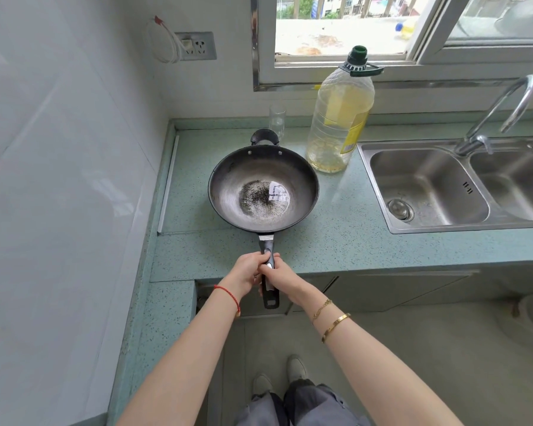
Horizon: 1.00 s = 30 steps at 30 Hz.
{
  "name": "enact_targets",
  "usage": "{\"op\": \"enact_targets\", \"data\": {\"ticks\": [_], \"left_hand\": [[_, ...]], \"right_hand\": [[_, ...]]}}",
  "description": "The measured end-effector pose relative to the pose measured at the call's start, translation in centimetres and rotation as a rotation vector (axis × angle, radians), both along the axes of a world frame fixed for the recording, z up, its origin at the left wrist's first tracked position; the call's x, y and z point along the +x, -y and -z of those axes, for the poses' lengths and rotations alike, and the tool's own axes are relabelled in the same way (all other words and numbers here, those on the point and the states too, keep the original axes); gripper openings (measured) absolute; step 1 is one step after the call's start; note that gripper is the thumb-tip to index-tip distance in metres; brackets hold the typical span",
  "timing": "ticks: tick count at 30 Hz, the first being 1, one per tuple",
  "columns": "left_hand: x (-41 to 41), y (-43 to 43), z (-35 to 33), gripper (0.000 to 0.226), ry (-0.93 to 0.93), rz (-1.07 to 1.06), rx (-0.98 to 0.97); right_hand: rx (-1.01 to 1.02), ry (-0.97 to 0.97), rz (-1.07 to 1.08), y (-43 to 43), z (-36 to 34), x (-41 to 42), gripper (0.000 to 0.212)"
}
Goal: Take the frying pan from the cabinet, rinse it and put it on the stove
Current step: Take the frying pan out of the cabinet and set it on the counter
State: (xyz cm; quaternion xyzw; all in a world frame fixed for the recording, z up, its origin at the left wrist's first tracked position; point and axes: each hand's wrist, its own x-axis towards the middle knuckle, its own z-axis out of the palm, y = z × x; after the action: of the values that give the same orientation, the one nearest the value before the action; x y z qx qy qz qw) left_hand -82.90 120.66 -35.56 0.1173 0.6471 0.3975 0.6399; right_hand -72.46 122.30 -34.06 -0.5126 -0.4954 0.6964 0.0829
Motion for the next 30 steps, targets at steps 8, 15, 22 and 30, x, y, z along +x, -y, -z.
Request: {"op": "enact_targets", "data": {"ticks": [8, 15, 22, 30], "left_hand": [[0.9, 0.2, -0.8, 0.023, 0.002, 0.031, 0.020], [1.1, 0.3, -1.4, 0.016, -0.002, 0.041, 0.034], [1.5, 0.5, -1.6, 0.020, -0.004, -0.003, 0.044], [1.0, 1.6, -1.9, 0.022, 0.041, -0.033, 0.073]], "right_hand": [[0.025, 0.013, 0.008, -0.2, 0.0, 0.9, 0.042], [0.058, 0.036, 0.009, -0.1, 0.0, 1.2, 0.035], [0.114, 0.086, -0.016, 0.1, 0.0, 1.6, 0.035], [0.062, 0.097, 0.015, 0.1, -0.9, 2.8, 0.026]]}}
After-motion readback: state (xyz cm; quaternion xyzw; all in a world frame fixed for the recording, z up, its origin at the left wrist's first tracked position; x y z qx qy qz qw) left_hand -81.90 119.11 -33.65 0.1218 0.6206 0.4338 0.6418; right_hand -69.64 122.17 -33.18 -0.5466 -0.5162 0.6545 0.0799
